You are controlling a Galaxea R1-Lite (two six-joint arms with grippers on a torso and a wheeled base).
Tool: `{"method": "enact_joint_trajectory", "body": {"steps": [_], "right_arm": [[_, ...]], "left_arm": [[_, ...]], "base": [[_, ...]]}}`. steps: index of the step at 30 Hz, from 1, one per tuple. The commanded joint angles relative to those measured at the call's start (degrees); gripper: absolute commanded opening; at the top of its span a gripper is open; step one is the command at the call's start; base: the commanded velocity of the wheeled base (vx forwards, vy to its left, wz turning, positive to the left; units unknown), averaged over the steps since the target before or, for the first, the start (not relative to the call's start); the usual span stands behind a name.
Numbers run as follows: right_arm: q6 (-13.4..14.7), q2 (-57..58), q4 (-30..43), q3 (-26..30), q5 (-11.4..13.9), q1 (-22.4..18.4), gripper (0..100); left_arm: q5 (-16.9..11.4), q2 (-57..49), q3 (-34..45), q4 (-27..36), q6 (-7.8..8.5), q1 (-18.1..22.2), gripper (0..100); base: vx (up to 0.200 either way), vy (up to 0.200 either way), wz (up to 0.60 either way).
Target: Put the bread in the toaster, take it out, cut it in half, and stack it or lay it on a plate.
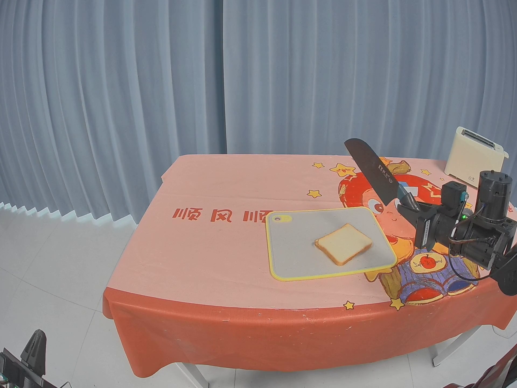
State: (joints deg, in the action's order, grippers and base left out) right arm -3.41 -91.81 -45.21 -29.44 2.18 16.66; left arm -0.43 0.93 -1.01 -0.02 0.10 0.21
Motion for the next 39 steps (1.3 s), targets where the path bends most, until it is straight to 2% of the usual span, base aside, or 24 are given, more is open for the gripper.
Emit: {"method": "enact_joint_trajectory", "body": {"steps": [1, 5, 10, 39], "right_arm": [[0.16, 0.23, -0.14, 0.61, 0.02, 0.65, 0], [0.07, -0.3, -0.22, 0.61, -0.6, 2.14, 0], [0.51, -0.3, -0.4, 0.44, -0.07, 3.81, 0], [-0.37, -0.21, -0.22, 2.81, 0.02, 5.13, 0]], "left_arm": [[-0.01, -0.93, 1.01, -0.06, -0.01, -0.03, 0], [-0.01, -0.93, 1.01, -0.06, -0.01, -0.03, 0], [0.08, -0.93, 1.01, -0.06, -0.01, -0.03, 0], [-0.01, -0.93, 1.01, -0.06, -0.01, -0.03, 0]], "base": [[0.0, 0.0, 0.0], [0.0, 0.0, 0.0], [0.0, 0.0, 0.0], [0.0, 0.0, 0.0]]}}
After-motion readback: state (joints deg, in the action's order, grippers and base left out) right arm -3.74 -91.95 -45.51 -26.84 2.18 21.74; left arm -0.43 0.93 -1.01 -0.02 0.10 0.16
